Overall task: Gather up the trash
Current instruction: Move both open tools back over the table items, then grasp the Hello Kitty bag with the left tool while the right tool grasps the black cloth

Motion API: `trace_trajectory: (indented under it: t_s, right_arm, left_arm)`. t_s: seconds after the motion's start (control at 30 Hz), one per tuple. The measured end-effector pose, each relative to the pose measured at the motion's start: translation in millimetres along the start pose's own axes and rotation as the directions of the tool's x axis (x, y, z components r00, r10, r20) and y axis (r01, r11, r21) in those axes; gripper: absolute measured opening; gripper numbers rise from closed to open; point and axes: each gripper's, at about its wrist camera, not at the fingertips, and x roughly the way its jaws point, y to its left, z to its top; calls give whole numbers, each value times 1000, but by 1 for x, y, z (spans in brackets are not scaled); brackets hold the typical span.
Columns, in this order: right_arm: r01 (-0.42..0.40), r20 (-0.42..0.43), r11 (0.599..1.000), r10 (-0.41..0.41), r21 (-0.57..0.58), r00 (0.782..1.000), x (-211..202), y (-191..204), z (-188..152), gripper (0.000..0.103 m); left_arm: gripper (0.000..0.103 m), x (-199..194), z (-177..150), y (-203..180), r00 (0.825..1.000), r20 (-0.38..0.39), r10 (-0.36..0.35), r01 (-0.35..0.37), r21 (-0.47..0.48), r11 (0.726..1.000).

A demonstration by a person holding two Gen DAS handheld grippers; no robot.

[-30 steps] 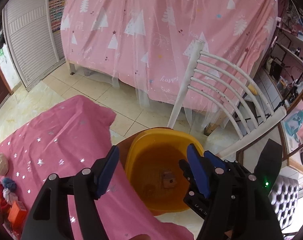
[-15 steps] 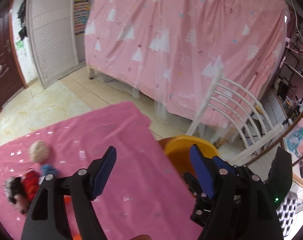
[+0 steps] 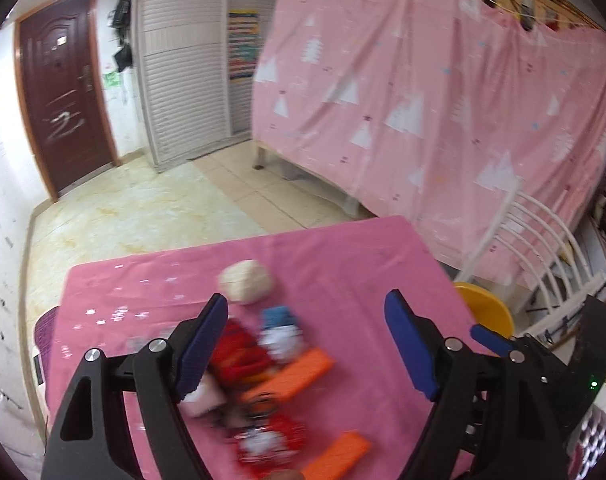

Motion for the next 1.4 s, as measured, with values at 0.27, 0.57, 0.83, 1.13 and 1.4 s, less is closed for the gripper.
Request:
trace_trajectory:
  t_s: [0.27,0.57,0.83,1.13,1.4]
  right_arm:
    - [-26,-44,998,23,-59,999,13,39,-3,79]
    - [-46,-74,993,38,-111,997,29,74,6,79]
    - [-86,-73,978,73,-189,995,38,117,20,79]
    - [-123,-97,955,100,-269,990,48,157,23,79]
    - [-159,-132,939,124,-304,983,66,182,30,79]
  left_arm:
    - [76,2,-22,77,996,-29,79,-81,-69,994]
    - [77,21,-52,131,989,-93,112,-120,-80,990]
    - [77,48,-74,157,986,-149,75,-91,-100,991]
    - [50,69,-87,167,987,-157,-18,1,-113,994]
    - [25,59,-97,182,991,-133,-6,-10,-122,992]
